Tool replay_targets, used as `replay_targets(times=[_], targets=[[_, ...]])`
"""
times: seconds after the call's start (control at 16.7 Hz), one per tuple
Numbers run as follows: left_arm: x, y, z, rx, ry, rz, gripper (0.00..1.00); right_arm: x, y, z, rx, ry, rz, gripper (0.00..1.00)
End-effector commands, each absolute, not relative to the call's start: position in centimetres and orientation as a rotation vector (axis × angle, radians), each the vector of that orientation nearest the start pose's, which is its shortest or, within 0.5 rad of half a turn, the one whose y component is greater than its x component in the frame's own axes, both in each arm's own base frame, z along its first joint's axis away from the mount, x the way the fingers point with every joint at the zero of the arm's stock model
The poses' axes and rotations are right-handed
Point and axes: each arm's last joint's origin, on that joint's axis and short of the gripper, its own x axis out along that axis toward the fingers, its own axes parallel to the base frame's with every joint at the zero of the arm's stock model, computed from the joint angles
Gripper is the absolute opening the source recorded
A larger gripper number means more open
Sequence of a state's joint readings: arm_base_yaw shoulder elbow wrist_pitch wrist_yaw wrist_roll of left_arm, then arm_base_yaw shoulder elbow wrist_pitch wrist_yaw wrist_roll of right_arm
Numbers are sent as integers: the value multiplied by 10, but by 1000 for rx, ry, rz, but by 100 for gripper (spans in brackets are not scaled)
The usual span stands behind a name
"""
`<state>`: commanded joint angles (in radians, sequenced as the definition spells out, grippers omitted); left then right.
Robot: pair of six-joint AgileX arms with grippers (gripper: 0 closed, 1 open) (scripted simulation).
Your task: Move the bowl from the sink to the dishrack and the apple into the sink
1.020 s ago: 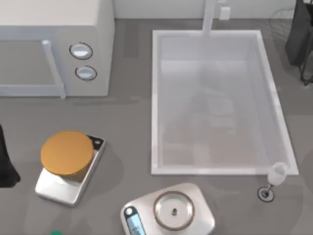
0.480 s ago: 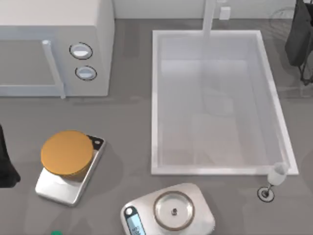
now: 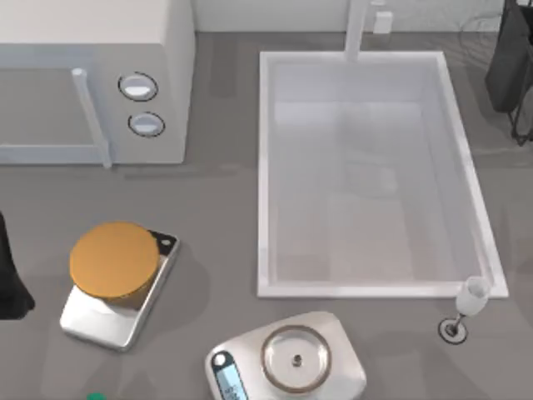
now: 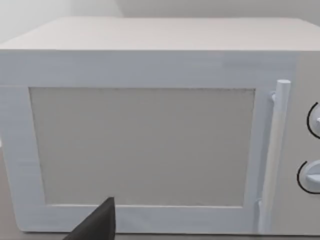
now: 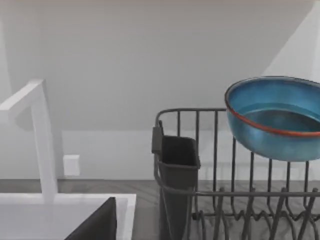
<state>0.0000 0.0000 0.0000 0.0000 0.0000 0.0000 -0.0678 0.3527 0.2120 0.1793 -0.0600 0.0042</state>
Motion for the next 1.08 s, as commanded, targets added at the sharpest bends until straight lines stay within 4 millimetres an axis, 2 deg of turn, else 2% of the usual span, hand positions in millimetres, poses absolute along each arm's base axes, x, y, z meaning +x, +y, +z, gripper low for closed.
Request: replay_targets(times=[0.24, 0.42, 1.08], targets=[[106, -1, 160, 0, 0, 0, 100, 109, -3, 179, -1, -20, -2, 100], [106, -1, 160, 0, 0, 0, 100, 106, -1, 162, 0, -2, 0, 100], [106, -1, 160, 0, 0, 0, 100, 106, -1, 160, 0, 0, 0, 100]])
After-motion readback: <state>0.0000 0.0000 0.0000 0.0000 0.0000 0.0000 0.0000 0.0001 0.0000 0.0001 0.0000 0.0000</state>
